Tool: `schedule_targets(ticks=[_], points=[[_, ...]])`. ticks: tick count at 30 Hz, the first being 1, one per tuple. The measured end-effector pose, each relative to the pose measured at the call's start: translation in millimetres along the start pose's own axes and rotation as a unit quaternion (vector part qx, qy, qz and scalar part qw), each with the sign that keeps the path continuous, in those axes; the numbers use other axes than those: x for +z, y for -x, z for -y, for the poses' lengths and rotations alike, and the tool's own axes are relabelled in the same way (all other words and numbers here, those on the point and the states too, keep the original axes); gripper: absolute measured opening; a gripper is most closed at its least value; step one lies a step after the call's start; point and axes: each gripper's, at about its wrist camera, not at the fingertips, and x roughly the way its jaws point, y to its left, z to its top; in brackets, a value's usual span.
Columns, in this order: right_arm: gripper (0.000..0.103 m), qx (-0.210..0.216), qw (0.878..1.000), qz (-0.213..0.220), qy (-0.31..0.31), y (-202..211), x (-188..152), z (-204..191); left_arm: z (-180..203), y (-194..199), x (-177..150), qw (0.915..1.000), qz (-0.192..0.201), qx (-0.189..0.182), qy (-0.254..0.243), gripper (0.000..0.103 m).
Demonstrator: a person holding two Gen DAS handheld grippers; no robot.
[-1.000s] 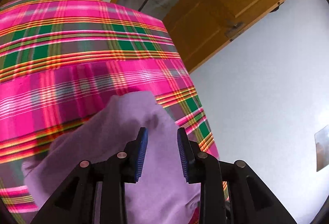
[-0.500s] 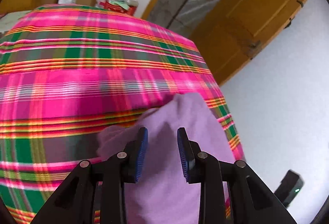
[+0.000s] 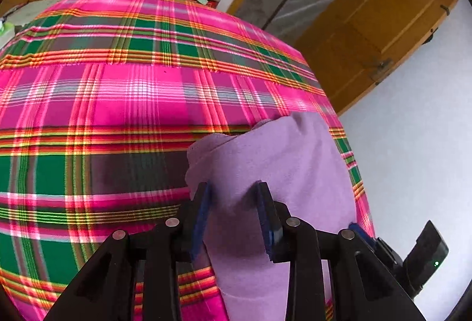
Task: Fold clothes
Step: 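Lower the folded edge and open the left tool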
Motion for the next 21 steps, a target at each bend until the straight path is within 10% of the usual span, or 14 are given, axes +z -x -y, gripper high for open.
schedule_targets(ticks=[21], points=[[0.035,-0.047,0.998,-0.021,0.023,28.6,7.7,10.6,-8.7,6.2,-15.4,0.9992,0.024,0.027,-0.017,0.055]])
